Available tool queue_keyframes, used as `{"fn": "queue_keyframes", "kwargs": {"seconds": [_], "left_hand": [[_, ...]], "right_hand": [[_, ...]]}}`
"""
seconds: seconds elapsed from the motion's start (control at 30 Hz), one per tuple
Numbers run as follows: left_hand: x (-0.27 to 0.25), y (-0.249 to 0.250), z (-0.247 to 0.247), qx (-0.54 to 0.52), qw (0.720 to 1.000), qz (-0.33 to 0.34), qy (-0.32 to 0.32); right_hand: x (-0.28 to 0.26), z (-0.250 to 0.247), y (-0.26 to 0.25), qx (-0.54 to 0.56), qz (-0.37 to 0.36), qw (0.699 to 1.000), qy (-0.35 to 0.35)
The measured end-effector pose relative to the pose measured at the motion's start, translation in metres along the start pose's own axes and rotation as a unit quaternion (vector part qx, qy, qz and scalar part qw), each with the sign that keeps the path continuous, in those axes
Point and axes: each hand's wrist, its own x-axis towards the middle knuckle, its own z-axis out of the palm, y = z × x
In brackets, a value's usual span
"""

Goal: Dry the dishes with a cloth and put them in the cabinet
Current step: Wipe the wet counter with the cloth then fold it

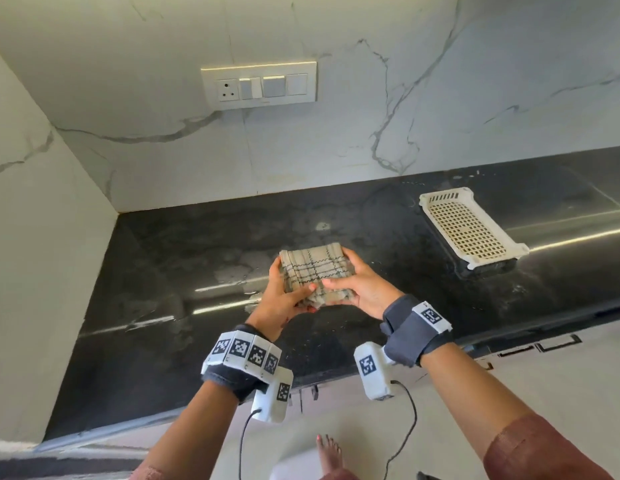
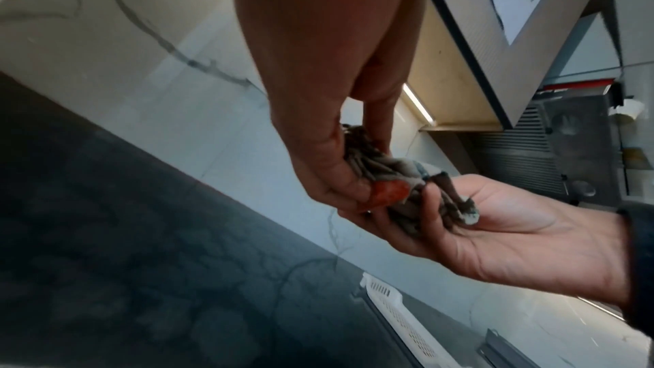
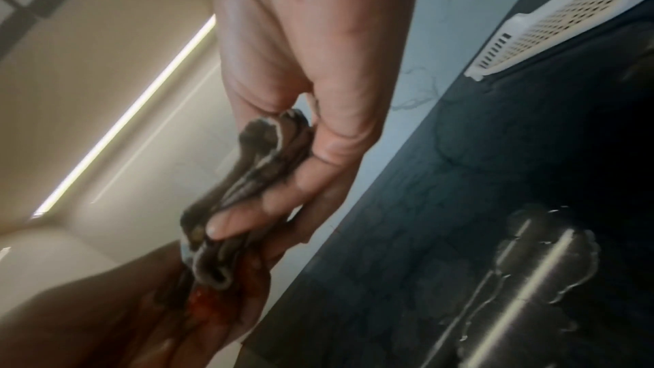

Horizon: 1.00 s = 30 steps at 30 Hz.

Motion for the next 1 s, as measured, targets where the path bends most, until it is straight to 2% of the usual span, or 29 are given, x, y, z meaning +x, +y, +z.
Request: {"fn": "queue_keyframes", "kwargs": {"seconds": [0.07, 0.13, 0.23, 0.33, 0.47, 0.57, 0.7, 0.77, 0.9, 1.0], "left_hand": [[0.02, -0.011, 0.015, -0.013, 0.998, -0.04, 0.047], [0.043, -0.023, 0.033, -0.011, 0.996, -0.069, 0.055], [0.076, -0.039, 0.063, 0.03, 0.995, -0.099, -0.007], [0.107, -0.051, 0.09, 0.131, 0.982, -0.114, -0.069], [0.138, -0.068, 0.1, 0.329, 0.934, -0.08, -0.112], [0.152, -0.08, 0.097, 0.413, 0.902, -0.055, -0.114], [0.166, -0.101, 0.091, 0.491, 0.863, -0.036, -0.119], [0.17, -0.111, 0.086, 0.52, 0.845, -0.033, -0.122], [0.175, -0.127, 0.08, 0.546, 0.831, -0.007, -0.108], [0.179, -0.135, 0.078, 0.56, 0.822, 0.025, -0.103]], "right_hand": [[0.008, -0.025, 0.008, 0.019, 0.023, 0.999, 0.011], [0.015, -0.054, 0.011, 0.036, 0.041, 0.998, 0.037], [0.022, -0.102, 0.008, 0.042, 0.057, 0.996, 0.057], [0.031, -0.155, -0.007, 0.027, 0.064, 0.995, 0.071], [0.045, -0.224, -0.037, 0.012, 0.068, 0.991, 0.115], [0.057, -0.275, -0.055, 0.021, 0.055, 0.984, 0.168], [0.075, -0.341, -0.071, 0.075, 0.024, 0.965, 0.252], [0.084, -0.368, -0.072, 0.065, 0.022, 0.958, 0.28], [0.103, -0.404, -0.065, -0.009, 0.075, 0.948, 0.308], [0.118, -0.425, -0.049, -0.114, 0.111, 0.922, 0.353]]}}
